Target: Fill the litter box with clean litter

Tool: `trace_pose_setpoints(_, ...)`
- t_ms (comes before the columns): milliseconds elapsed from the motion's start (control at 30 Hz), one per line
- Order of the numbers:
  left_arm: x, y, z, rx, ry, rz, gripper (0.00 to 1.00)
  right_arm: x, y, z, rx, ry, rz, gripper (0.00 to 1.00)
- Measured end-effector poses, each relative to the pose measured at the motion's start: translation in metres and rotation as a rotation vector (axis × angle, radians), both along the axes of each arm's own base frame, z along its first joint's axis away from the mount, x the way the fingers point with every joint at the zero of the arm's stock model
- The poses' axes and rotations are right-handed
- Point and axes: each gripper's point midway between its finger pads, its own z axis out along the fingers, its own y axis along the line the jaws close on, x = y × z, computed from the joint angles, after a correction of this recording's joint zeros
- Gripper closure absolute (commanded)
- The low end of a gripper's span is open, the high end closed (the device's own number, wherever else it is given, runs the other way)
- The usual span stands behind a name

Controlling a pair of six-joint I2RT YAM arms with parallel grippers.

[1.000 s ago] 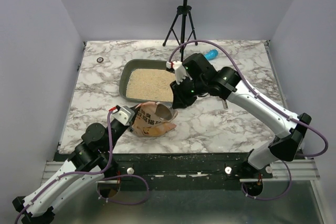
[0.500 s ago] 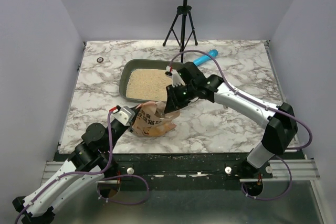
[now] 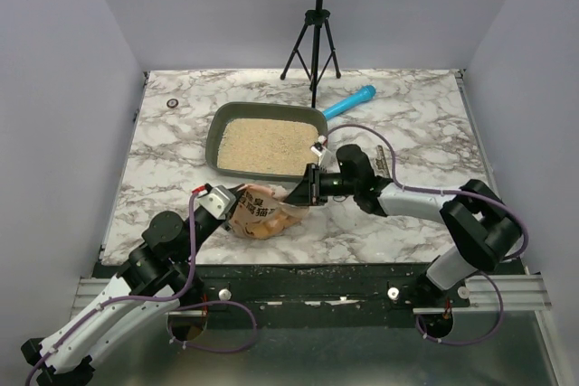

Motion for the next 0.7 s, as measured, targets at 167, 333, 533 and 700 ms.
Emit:
trace_pose_setpoints(167, -0.001, 0.000, -0.001, 0.017, -0.003, -0.007, 1.00, -0.002, 0.006, -0.003, 0.100, 0.059, -0.034, 0.99)
trace_pose_setpoints(333, -0.001, 0.000, -0.001, 0.023, -0.009, -0.006, 1.00, -0.004, 0.006, 0.003, 0.167, 0.074, -0.056, 0.99)
trace_pose_setpoints(533, -0.002, 0.003, 0.004, 0.021, -0.027, -0.007, 1.00, -0.001, 0.004, 0.023, 0.271, 0.085, -0.076, 0.99)
trace_pose_setpoints(700, -0.003, 0.004, 0.006, 0.020, -0.039, -0.007, 1.00, -0.002, 0.003, 0.036, 0.325, 0.088, -0.064, 0.99)
